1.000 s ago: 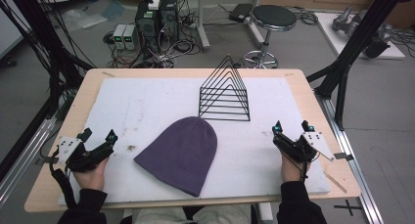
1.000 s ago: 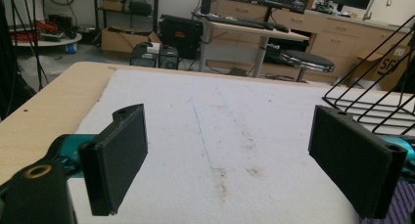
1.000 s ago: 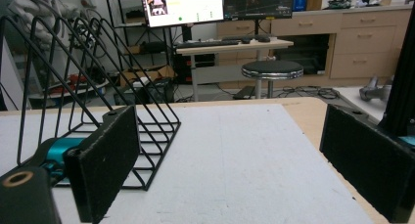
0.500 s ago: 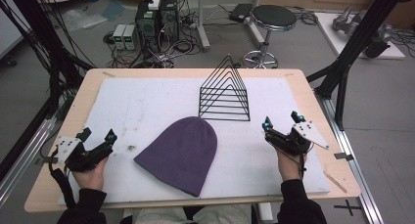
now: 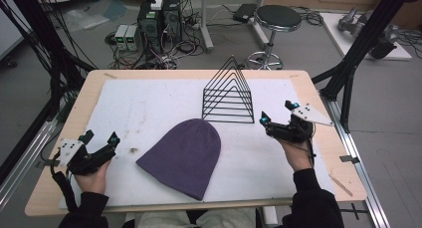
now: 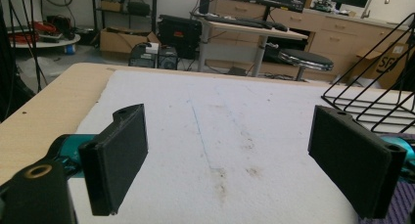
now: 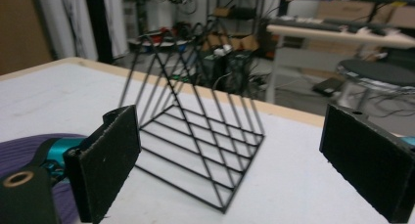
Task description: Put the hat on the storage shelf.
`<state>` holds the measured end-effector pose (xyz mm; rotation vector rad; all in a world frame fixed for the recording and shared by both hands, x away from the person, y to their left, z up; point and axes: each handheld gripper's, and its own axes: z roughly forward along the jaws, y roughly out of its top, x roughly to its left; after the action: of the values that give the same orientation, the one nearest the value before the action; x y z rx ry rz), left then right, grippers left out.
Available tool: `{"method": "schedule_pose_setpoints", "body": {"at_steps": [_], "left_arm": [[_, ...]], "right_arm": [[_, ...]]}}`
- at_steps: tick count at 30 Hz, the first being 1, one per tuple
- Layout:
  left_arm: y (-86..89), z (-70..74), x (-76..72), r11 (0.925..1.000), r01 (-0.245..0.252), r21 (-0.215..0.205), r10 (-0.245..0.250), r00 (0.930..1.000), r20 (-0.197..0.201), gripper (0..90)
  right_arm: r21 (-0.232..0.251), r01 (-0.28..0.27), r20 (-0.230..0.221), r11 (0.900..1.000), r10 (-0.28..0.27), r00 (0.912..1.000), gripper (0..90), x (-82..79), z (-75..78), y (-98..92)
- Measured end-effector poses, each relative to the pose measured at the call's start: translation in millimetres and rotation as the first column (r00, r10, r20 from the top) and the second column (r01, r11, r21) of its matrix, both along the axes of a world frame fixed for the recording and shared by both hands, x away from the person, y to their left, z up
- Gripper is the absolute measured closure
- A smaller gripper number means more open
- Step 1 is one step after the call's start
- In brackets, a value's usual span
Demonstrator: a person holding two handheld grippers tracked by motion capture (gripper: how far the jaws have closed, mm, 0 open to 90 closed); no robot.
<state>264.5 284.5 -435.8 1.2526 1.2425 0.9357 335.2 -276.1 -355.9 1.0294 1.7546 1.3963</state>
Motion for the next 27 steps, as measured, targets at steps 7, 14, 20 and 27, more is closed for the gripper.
{"method": "schedule_pose_setpoints", "body": {"at_steps": [7, 14, 20, 27], "left_arm": [[-2.9, -0.2, 1.1, 0.9999, 0.016, 0.002, -0.016, 0.9999, 0.001, 15.1], [-2.4, 0.0, 1.1, 0.9998, 0.019, 0.003, -0.019, 0.9998, 0.0, 15.1], [-2.3, -0.2, 1.3, 0.9998, 0.019, 0.003, -0.019, 0.9998, -0.002, 15.1], [-0.4, 0.3, 0.8, 0.9999, 0.012, 0.005, -0.012, 0.9999, 0.0, 15.1]], "right_arm": [[-0.039, -0.112, -0.044, 0.993, 0.111, 0.9929, 7.3, 11.1, 20.0, 15.8], [-0.092, -0.204, -0.136, 0.975, 0.191, 0.9721, 7.3, 23.0, 27.0, 37.2], [-0.074, -0.238, -0.269, 0.968, 0.211, 0.9398, 7.4, 38.1, 23.2, 61.7], [-0.042, -0.213, -0.397, 0.976, 0.179, 0.9003, 7.4, 45.4, 11.7, 77.4]]}}
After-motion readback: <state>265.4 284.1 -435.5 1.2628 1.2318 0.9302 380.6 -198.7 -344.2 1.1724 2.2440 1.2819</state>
